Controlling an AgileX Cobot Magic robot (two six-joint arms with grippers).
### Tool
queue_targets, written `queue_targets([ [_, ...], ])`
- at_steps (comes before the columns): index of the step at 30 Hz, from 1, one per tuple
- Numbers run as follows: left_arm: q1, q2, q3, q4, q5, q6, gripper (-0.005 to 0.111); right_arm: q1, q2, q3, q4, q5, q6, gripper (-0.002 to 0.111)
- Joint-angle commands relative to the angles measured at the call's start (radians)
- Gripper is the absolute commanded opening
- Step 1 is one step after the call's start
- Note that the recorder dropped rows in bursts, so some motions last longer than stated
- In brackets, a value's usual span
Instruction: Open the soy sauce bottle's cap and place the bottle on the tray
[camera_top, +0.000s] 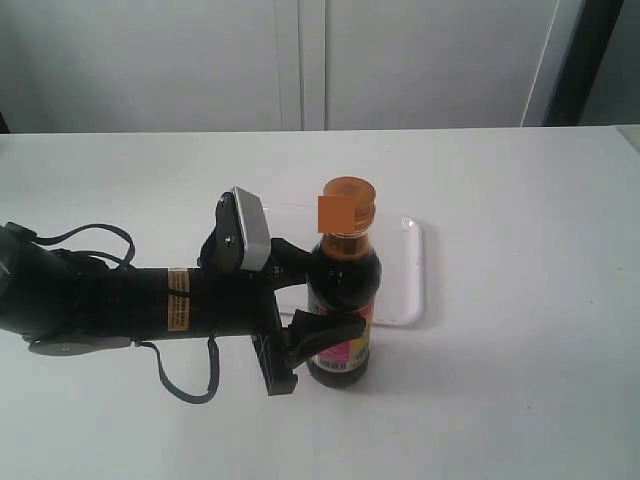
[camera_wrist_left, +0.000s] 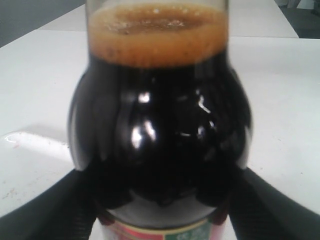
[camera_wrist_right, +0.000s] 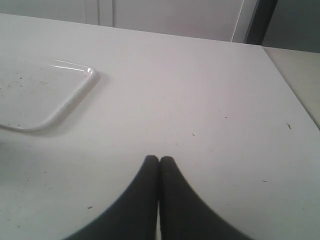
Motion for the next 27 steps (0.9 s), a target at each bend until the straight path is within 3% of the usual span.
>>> queue_targets([
  [1,-0.003,0.003,-0.001,0.028,0.0,0.009,0.0,-0.001,-0.006,0.005,-0.014,-0.058,-0.011,0.0],
  [14,-0.003,0.003,-0.001,0.03,0.0,0.011,0.0,-0.001,-0.006,0.005,-0.008,-0.242,-0.022,0.0],
  [27,-0.003,0.003,-0.001,0.03,0.0,0.014,0.0,-0.001,-0.006,0.005,0.061,-0.311,0.169,0.0],
])
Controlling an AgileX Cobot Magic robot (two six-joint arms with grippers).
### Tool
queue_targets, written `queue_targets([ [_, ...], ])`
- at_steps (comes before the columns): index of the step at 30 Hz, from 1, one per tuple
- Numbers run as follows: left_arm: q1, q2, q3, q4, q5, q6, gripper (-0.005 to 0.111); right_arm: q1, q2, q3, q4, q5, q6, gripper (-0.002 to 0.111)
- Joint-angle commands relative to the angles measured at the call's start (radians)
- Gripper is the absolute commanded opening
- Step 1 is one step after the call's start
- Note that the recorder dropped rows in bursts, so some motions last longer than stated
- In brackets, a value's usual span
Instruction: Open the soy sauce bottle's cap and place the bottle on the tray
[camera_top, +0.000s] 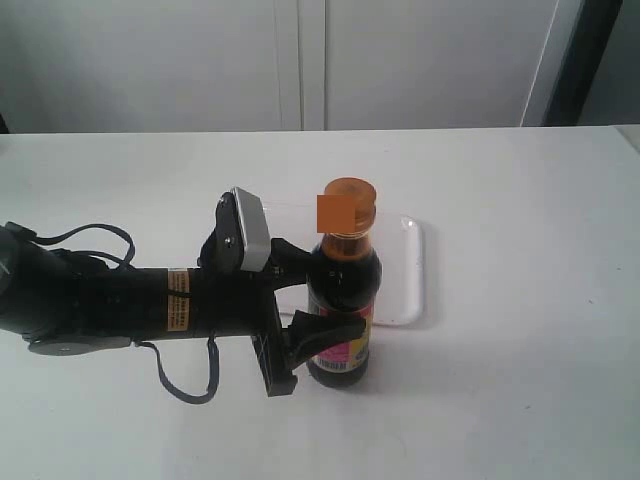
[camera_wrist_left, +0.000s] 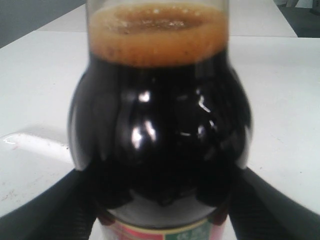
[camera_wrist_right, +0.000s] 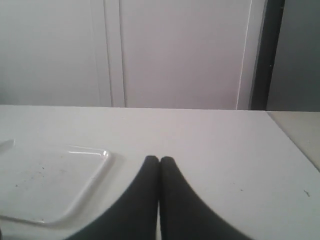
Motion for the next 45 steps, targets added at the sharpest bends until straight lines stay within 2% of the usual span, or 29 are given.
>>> queue_targets([
  [1,-0.003,0.003,-0.001,0.026,0.0,0.01,0.0,-0.001,-0.006,0.005,0.059,-0.065,0.102,0.0],
  [20,-0.003,0.003,-0.001,0.028,0.0,0.014,0.0,-0.001,-0.006,-0.035,0.061,-0.149,0.125,0.0],
  [25,-0.003,0.003,-0.001,0.028,0.0,0.014,0.0,-0.001,-0.006,-0.039,0.061,-0.229,0.123,0.0],
  [34,-0.003,0.003,-0.001,0.027,0.0,0.014,0.0,-0.001,-0.003,-0.16,0.057,-0.234,0.073,0.0],
  [45,-0.003,0.003,-0.001,0.027,0.0,0.014,0.0,-0.001,0.271,-0.308,0.045,-0.232,0.03,0.0],
])
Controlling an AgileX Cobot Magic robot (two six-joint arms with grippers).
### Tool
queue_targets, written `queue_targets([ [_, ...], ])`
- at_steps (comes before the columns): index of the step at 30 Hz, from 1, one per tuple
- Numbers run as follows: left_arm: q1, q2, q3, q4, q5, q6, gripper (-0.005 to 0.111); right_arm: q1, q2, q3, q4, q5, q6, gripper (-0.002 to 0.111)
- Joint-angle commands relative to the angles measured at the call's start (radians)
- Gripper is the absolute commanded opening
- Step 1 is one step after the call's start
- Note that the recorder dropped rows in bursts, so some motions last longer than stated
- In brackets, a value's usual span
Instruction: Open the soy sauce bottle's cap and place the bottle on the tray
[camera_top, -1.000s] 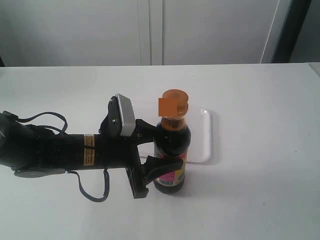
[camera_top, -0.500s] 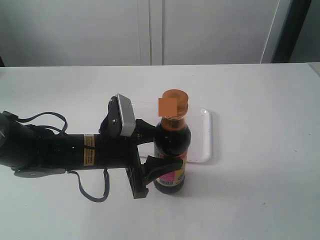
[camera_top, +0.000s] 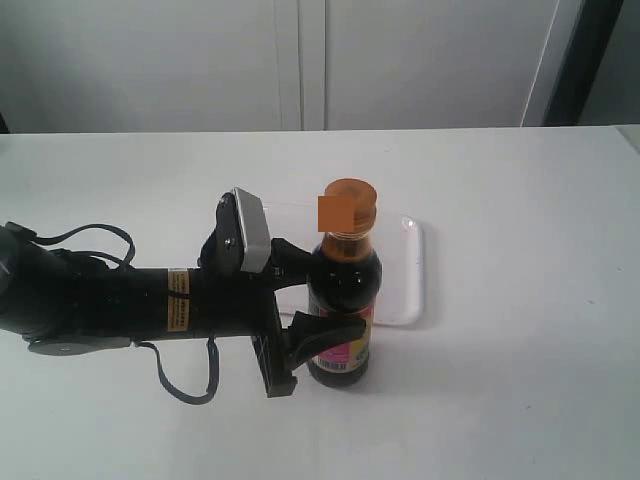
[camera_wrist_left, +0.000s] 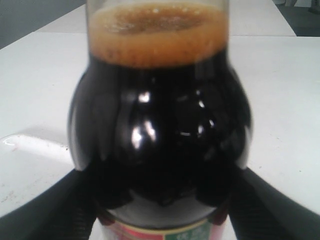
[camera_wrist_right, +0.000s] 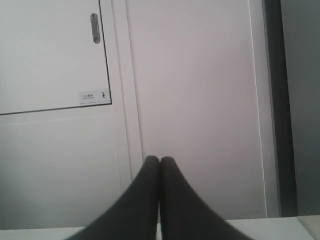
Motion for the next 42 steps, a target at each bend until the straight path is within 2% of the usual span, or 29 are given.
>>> queue_targets([
  [1,-0.003,0.003,-0.001,0.023,0.002,0.007,0.0,-0.001,0.132,-0.06,-0.014,0.003,-0.017,0.0],
  [15,-0.003,0.003,-0.001,0.015,0.002,0.021,0.0,0.008,0.537,-0.265,-0.033,0.26,-0.111,0.0],
  [23,-0.003,0.003,-0.001,0.015,0.002,0.023,0.0,0.123,0.72,-0.358,0.026,0.464,-0.233,0.0],
  [32,-0.003,0.003,-0.001,0.015,0.002,0.023,0.0,0.153,0.906,-0.535,0.434,0.866,-0.704,0.0],
  [36,-0.003,0.003,-0.001,0.015,0.002,0.023,0.0,0.144,0.953,-0.577,0.558,0.945,-0.841,0.0],
  [42,-0.003,0.003,-0.001,0.015,0.002,0.023,0.0,0.063,1.036,-0.581,0.896,1.047,-1.18,0.0],
])
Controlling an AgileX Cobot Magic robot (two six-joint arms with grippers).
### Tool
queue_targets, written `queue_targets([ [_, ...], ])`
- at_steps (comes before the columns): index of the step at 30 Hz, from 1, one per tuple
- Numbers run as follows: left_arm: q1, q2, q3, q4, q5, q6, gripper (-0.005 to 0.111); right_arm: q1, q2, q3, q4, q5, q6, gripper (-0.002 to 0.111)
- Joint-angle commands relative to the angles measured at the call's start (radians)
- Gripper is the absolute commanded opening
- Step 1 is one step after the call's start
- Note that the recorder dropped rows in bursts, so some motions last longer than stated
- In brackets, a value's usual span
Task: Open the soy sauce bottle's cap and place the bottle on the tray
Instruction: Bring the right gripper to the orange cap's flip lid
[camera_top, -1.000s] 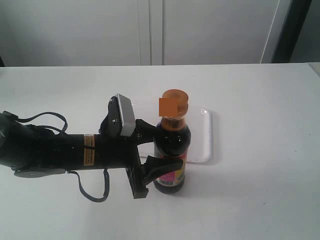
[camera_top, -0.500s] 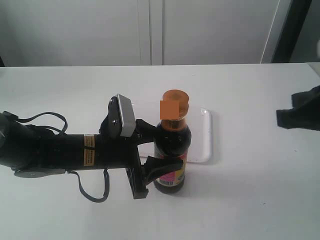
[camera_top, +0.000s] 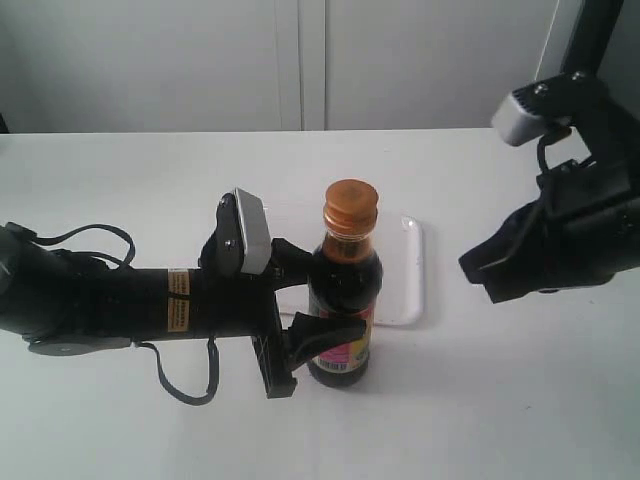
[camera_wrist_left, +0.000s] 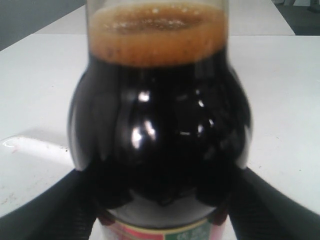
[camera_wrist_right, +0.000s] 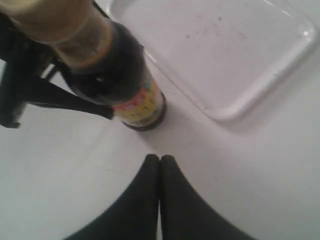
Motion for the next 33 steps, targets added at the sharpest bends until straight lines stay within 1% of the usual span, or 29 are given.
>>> queue_targets([
  [1,-0.003,0.003,-0.001,0.015,0.004,0.014,0.0,-0.077,0.063,-0.007,0.275,0.111,-0.284,0.0],
  [4,-0.003,0.003,-0.001,0.015,0.004,0.014,0.0,-0.14,0.111,-0.007,0.413,0.206,-0.422,0.0],
  [6,-0.003,0.003,-0.001,0.015,0.004,0.014,0.0,-0.168,0.144,-0.007,0.468,0.268,-0.459,0.0],
  [10,-0.003,0.003,-0.001,0.015,0.004,0.014,0.0,-0.167,0.209,0.008,0.582,0.314,-0.485,0.0],
  [17,-0.003,0.003,-0.001,0.007,0.004,0.016,0.0,-0.165,0.274,0.074,0.844,0.374,-0.52,0.0],
  [24,-0.003,0.003,-0.001,-0.012,0.004,0.019,0.0,-0.165,0.272,0.152,0.927,0.374,-0.573,0.0],
  [27,-0.003,0.003,-0.001,-0.017,0.004,0.021,0.0,-0.137,0.272,0.174,0.968,0.374,-0.594,0.0],
  [30,-0.003,0.003,-0.001,-0.017,0.004,0.021,0.0,-0.067,0.272,0.183,0.989,0.36,-0.608,0.0],
  [33,-0.003,0.003,-0.001,-0.017,0.004,0.021,0.0,0.003,0.272,0.183,1.048,0.331,-0.633,0.0],
])
